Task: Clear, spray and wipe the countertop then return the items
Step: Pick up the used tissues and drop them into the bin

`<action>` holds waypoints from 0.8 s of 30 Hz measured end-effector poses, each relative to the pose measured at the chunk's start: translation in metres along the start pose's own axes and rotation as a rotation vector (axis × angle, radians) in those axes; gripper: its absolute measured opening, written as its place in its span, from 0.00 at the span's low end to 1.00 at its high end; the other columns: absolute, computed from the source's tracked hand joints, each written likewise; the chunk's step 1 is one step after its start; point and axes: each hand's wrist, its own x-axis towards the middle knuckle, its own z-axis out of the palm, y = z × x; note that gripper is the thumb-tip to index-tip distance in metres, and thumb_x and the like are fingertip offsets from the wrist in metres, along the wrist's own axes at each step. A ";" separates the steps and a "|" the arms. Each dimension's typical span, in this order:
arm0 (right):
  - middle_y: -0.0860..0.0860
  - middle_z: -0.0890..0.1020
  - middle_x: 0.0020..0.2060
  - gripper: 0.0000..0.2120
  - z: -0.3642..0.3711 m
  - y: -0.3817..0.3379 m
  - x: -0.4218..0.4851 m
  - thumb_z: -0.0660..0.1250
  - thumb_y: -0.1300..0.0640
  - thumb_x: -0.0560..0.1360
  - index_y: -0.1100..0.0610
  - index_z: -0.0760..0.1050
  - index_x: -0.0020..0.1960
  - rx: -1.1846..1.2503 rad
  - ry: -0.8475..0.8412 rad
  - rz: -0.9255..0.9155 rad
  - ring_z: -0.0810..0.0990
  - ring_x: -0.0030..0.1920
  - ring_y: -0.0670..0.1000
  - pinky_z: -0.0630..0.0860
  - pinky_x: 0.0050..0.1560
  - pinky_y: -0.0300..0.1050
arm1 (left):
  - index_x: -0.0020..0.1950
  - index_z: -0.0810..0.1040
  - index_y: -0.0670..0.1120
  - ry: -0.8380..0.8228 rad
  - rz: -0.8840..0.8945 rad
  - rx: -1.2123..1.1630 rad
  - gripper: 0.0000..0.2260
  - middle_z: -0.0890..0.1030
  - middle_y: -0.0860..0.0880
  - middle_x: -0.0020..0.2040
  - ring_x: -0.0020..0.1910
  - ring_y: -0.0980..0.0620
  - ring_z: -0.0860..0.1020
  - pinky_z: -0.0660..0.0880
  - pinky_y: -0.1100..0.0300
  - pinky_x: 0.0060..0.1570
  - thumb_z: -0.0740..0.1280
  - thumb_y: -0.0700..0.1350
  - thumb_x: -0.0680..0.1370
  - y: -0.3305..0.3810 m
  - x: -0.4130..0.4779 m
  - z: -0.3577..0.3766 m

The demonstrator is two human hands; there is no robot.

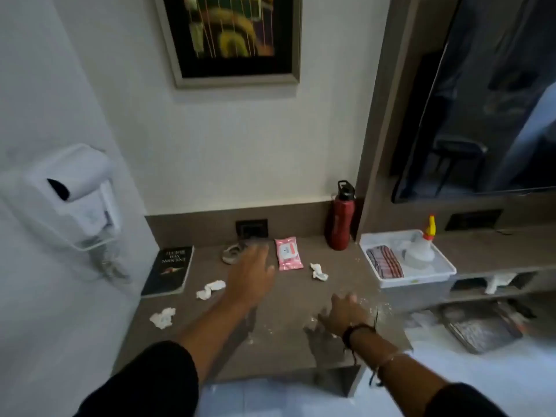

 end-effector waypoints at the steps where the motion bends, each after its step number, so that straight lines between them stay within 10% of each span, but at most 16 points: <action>1: 0.57 0.68 0.67 0.27 0.014 0.007 -0.001 0.64 0.38 0.74 0.51 0.70 0.67 -0.036 -0.066 0.024 0.77 0.62 0.58 0.73 0.62 0.50 | 0.76 0.64 0.44 -0.076 -0.019 -0.006 0.26 0.68 0.41 0.74 0.73 0.42 0.67 0.64 0.50 0.72 0.63 0.50 0.80 0.003 0.000 0.019; 6: 0.56 0.72 0.60 0.12 0.071 0.047 0.025 0.61 0.53 0.75 0.52 0.76 0.56 -0.063 -0.140 -0.077 0.82 0.53 0.58 0.79 0.53 0.49 | 0.71 0.70 0.46 -0.258 -0.002 -0.137 0.23 0.75 0.43 0.68 0.65 0.42 0.75 0.72 0.51 0.64 0.65 0.47 0.76 0.052 0.046 0.097; 11: 0.54 0.67 0.71 0.23 0.080 0.085 0.070 0.55 0.48 0.81 0.49 0.62 0.76 0.011 -0.220 -0.277 0.75 0.66 0.53 0.71 0.65 0.44 | 0.66 0.77 0.41 -0.305 0.042 -0.143 0.23 0.76 0.38 0.68 0.66 0.40 0.77 0.76 0.50 0.64 0.73 0.39 0.71 0.085 0.100 0.175; 17: 0.54 0.70 0.70 0.22 0.046 0.108 0.122 0.67 0.49 0.75 0.49 0.73 0.69 -0.182 -0.330 -0.355 0.72 0.69 0.55 0.70 0.67 0.45 | 0.68 0.75 0.45 -0.397 0.008 -0.161 0.16 0.70 0.44 0.74 0.74 0.45 0.67 0.59 0.59 0.72 0.59 0.44 0.82 0.067 0.124 0.233; 20: 0.59 0.84 0.47 0.26 0.014 0.095 0.134 0.83 0.49 0.48 0.51 0.85 0.45 -0.146 -0.072 -0.430 0.85 0.43 0.63 0.83 0.37 0.50 | 0.67 0.76 0.43 -0.421 -0.030 -0.210 0.16 0.74 0.43 0.71 0.73 0.46 0.69 0.59 0.60 0.72 0.60 0.46 0.81 0.049 0.129 0.239; 24: 0.60 0.82 0.37 0.03 -0.016 0.045 0.163 0.67 0.61 0.72 0.59 0.80 0.42 0.240 0.242 -0.477 0.82 0.34 0.62 0.78 0.37 0.49 | 0.58 0.81 0.38 -0.337 -0.148 -0.444 0.12 0.80 0.38 0.61 0.63 0.41 0.77 0.70 0.56 0.66 0.65 0.44 0.79 0.032 0.120 0.224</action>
